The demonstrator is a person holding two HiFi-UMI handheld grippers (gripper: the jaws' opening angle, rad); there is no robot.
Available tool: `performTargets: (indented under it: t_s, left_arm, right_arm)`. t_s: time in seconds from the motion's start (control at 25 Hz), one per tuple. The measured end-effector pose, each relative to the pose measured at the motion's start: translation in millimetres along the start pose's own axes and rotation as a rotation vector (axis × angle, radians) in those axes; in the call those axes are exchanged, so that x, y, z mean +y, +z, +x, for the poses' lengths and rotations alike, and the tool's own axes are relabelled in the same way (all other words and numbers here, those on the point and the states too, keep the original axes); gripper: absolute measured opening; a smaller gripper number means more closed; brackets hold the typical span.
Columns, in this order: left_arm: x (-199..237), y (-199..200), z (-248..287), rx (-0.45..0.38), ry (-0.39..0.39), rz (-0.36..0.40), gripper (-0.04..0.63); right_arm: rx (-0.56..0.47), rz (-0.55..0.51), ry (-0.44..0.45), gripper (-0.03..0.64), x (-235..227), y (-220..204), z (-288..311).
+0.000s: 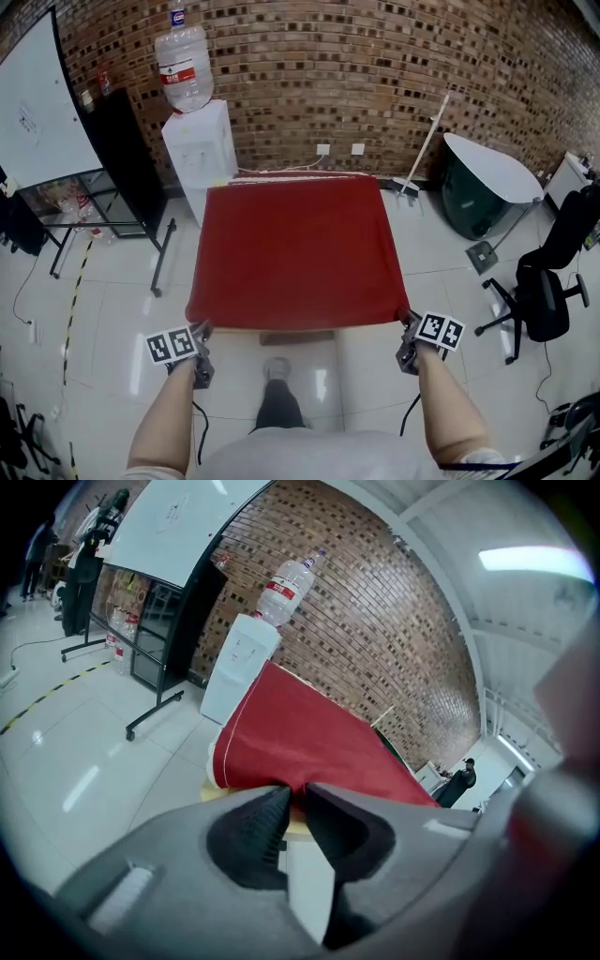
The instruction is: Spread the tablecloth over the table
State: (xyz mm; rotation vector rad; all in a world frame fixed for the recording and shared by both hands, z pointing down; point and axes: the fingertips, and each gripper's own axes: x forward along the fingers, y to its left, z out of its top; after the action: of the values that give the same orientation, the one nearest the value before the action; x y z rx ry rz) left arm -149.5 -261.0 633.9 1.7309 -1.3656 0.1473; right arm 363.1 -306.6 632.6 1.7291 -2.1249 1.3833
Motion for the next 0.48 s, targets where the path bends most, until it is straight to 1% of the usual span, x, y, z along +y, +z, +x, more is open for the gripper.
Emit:
performTargets:
  t_s: [0.12, 0.16, 0.24, 0.36, 0.44, 0.48]
  left_arm:
    - [8, 1, -6, -0.021, 0.014, -0.031, 0.119]
    - [10, 0, -8, -0.025, 0.017, -0.040, 0.144]
    - [13, -1, -12, -0.035, 0.017, -0.041, 0.155]
    - [16, -2, -23, -0.068, 0.018, -0.037, 0.173]
    - [15, -5, -33, -0.094, 0.015, -0.058, 0.173]
    - [12, -7, -38, -0.105, 0.007, -0.065, 0.173]
  right_arm:
    - [0.013, -0.010, 0.007, 0.139, 1, -3, -2]
    - [0.014, -0.016, -0.002, 0.160, -2, -4, -3]
    - [0.010, -0.029, -0.023, 0.180, -7, -5, -7]
    - [0.009, -0.029, -0.020, 0.202, -8, -9, -17]
    - [-0.014, -0.034, -0.025, 0.197, -5, -12, -29]
    - [-0.034, -0.041, -0.031, 0.168, -2, -11, -36]
